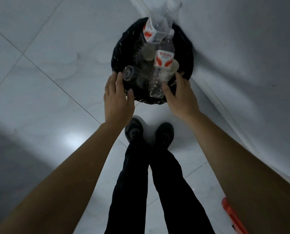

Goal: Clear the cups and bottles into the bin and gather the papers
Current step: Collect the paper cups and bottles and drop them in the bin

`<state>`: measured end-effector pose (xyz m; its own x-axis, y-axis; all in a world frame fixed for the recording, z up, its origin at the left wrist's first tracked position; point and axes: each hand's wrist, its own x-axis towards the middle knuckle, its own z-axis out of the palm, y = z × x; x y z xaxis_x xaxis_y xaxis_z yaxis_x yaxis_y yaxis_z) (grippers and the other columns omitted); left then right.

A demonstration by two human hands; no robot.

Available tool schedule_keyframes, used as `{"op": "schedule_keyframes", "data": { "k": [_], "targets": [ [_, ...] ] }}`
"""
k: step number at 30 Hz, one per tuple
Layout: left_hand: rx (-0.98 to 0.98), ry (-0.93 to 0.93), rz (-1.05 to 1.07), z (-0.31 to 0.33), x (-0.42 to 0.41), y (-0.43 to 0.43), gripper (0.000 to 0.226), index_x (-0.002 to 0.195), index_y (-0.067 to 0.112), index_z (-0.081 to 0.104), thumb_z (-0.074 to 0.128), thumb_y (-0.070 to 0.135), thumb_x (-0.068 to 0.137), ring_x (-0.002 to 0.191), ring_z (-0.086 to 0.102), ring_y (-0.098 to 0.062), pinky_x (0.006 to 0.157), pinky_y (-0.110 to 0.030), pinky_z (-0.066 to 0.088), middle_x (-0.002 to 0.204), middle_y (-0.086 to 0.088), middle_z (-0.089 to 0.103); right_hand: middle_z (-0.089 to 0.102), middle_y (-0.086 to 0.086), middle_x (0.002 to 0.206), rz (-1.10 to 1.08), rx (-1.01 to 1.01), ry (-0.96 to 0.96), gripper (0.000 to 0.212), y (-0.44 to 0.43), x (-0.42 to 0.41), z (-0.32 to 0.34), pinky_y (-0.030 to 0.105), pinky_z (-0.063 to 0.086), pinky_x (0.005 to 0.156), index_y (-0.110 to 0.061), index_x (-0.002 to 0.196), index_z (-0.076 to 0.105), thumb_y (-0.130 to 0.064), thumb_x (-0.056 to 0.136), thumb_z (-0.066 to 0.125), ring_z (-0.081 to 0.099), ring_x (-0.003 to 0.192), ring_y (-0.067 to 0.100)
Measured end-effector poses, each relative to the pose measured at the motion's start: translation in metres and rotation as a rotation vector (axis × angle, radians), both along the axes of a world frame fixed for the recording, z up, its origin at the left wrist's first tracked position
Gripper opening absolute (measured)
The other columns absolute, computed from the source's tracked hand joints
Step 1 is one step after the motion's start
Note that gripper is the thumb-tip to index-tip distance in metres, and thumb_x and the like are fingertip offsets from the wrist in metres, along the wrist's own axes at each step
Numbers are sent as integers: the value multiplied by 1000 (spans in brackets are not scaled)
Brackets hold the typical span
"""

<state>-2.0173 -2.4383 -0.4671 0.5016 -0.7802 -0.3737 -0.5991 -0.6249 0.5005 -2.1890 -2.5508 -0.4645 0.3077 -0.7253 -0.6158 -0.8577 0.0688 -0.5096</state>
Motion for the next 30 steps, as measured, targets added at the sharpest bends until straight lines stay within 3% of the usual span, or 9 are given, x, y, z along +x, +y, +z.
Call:
{"op": "schedule_keyframes", "data": {
  "k": [4, 11, 15, 18, 21, 24, 28, 30],
  "targets": [
    [11, 93, 147, 106, 2, 21, 52, 153, 12, 29, 36, 33, 105, 145, 31, -24, 118, -44, 27, 158, -7, 35, 35, 12, 154, 106, 20, 94, 63, 19, -17, 94, 44, 39, 109, -16, 154, 27, -51, 102, 37, 38, 141, 28],
    [65, 262, 358, 345, 26, 89, 64, 153, 18, 29, 59, 29, 97, 142, 37, -18, 112, -43, 39, 156, -1, 34, 31, 9, 158, 105, -24, -21, 67, 35, 2, 327, 40, 30, 116, -17, 157, 21, -43, 101, 47, 30, 146, 23],
    [-131, 339, 620, 483, 46, 119, 63, 151, 23, 33, 62, 30, 96, 132, 47, -11, 101, -33, 45, 151, 6, 41, 37, -7, 150, 77, -116, -240, 66, 39, 31, 458, 27, 35, 104, -26, 154, 27, -42, 98, 57, 38, 134, 7],
    [-373, 296, 796, 562, 45, 157, 60, 149, 22, 37, 63, 27, 95, 126, 52, -10, 94, -27, 44, 144, 7, 49, 34, -11, 153, 68, -161, -435, 68, 54, 45, 538, 29, 39, 106, -32, 155, 26, -42, 96, 60, 41, 129, 3],
    [-572, 231, 991, 611, 22, 205, 55, 147, 23, 40, 62, 23, 96, 120, 57, -9, 98, -34, 49, 137, 6, 55, 39, -17, 148, 104, -191, -603, 62, 78, 46, 591, 29, 42, 105, -32, 152, 34, -37, 96, 60, 45, 130, 3],
    [-741, 155, 1184, 638, -21, 254, 50, 144, 24, 43, 61, 20, 97, 117, 60, -9, 100, -39, 50, 132, 6, 58, 46, -20, 144, 283, -141, -712, 54, 107, 38, 622, 28, 45, 102, -32, 147, 41, -34, 96, 60, 48, 129, 0],
    [-854, 20, 1413, 657, -101, 303, 48, 143, 25, 43, 59, 19, 97, 116, 60, -12, 98, -37, 50, 128, 4, 60, 55, -21, 137, 547, -33, -808, 50, 145, 19, 640, 16, 45, 92, -31, 140, 49, -35, 92, 60, 53, 124, -5],
    [-853, -62, 1539, 659, -152, 320, 50, 143, 23, 43, 59, 17, 96, 114, 60, -11, 91, -29, 50, 126, 3, 61, 57, -21, 134, 661, 29, -835, 50, 161, 9, 642, 10, 47, 87, -30, 138, 50, -37, 89, 59, 55, 121, -5]
  ]
}}
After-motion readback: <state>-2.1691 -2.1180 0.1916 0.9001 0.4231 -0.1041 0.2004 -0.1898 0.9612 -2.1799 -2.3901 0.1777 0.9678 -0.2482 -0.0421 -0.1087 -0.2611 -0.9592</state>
